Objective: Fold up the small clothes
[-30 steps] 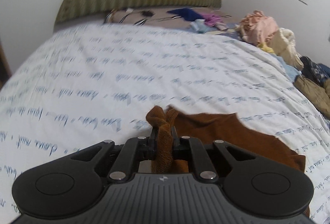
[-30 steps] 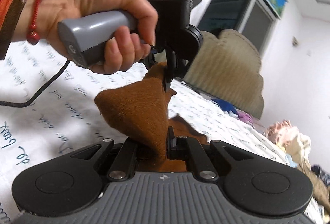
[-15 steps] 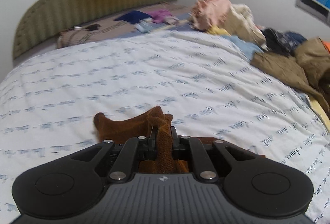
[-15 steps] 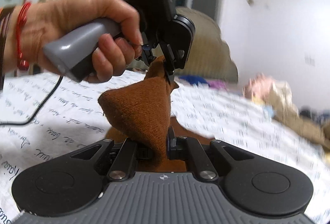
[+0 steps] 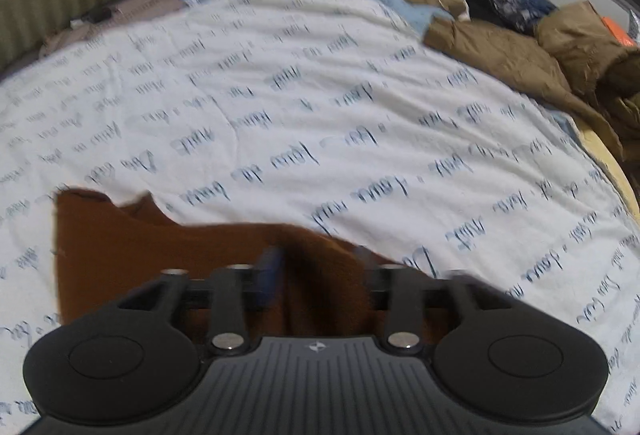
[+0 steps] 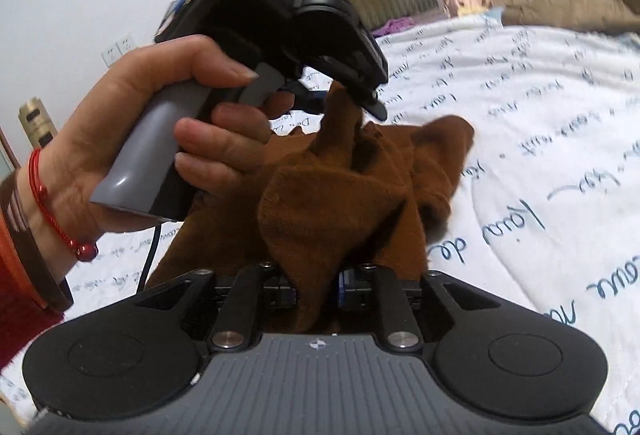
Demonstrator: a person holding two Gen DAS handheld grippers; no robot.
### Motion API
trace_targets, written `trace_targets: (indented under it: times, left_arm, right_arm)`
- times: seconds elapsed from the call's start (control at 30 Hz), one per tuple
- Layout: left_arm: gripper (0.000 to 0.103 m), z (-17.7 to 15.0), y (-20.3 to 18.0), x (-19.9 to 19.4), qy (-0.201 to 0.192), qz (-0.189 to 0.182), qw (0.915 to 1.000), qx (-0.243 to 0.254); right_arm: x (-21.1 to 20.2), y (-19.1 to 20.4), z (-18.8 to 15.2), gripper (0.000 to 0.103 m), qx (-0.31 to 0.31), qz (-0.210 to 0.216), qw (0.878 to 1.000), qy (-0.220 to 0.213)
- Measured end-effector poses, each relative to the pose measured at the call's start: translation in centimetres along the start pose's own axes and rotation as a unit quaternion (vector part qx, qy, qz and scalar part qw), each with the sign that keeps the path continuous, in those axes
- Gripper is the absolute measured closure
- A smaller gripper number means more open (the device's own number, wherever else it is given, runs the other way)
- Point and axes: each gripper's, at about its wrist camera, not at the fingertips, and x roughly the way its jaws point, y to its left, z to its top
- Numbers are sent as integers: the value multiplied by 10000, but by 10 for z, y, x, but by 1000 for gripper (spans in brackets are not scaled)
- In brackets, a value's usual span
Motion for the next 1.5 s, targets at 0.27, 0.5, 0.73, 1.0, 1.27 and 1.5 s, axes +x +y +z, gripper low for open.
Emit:
trace_targets:
  times: [0.27,0.5,0.73,1.0,1.27,1.5]
  left_arm:
    - [21,-15,48,-67,-790,813,9935,-141]
    - [21,-98,73,-114,-853,1194,9891,-123]
    - [21,-155,65,-120,-694,1306,9890,-52]
    - [21,-167,67,-127,-759,1393,9871,-197]
    - [18,-180,72,-139,-768,1393,9867,-347]
    - [18,-185,75,-138,-713,1388,9869,-410]
  right_arm:
    - [-2,-26,8,52,802,519,9954,89]
    - [24,-54,43,32,1177,1318,9820,665]
    - [57,-67,75,80,1414,1323,9747,1119]
    - [30,-51,61,55,1042,1038,9852,879]
    - [-7,-45,38,46,675,1082,9884,830]
    - [-12,-51,27,69,809,995,9886,790]
